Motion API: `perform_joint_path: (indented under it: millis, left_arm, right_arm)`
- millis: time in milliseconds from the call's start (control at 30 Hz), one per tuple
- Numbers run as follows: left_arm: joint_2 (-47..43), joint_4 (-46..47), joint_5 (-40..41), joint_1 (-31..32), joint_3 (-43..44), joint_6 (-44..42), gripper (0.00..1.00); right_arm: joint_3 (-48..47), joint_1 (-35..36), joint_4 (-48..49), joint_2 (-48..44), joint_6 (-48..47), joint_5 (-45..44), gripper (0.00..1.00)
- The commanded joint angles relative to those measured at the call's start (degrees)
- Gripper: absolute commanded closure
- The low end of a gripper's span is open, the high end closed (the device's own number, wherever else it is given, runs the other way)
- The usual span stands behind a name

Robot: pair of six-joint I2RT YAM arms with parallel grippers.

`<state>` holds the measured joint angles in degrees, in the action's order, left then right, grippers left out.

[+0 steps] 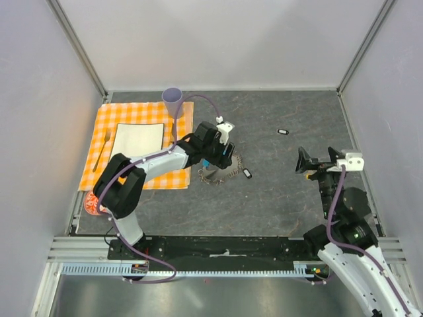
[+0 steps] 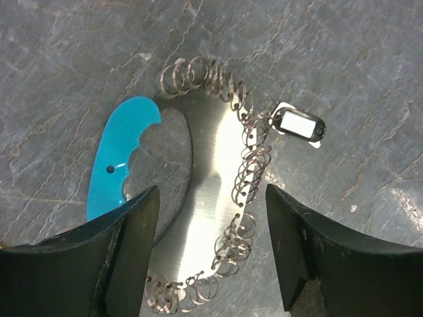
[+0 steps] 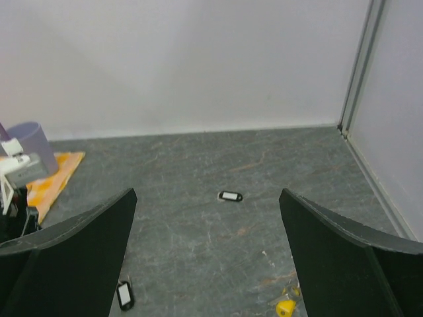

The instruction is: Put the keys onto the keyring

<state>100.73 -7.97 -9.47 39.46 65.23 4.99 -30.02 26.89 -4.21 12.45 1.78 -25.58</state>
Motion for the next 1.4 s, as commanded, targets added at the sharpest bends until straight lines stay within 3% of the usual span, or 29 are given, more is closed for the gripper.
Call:
perform_joint_path:
  millis: [0, 333, 600, 1233, 1367]
  left_arm:
    - [0.87, 6.55, -4.4, 0.18, 1.48, -3.41, 0.28]
    - [5.53, 2.53, -11.7, 0.18, 3.05, -13.87, 0.44]
    - [9.22, -1.7, -15.83, 0.18, 6.57, -17.65, 0.58]
    - [14.05, -5.48, -17.16, 2.02, 9.91, -17.56, 0.58]
    - [14.67, -7.15, -17.68, 2.29, 10.36, -18.0, 0.69]
  right_arm:
    - [-3.73, 0.26, -1.86, 6.18, 0.42, 4.14, 0.02]
    - [-4.26, 0.26, -2.3, 10.84, -1.17, 4.93, 0.02]
    - [-3.12, 0.26, -1.51, 8.65, -1.34, 4.49, 0.02]
    - [-1.8, 0.35, 0.25, 5.66, -3.01, 4.58, 0.02]
    - [-1.71, 0.35, 0.34, 5.13, -3.1, 4.58, 0.02]
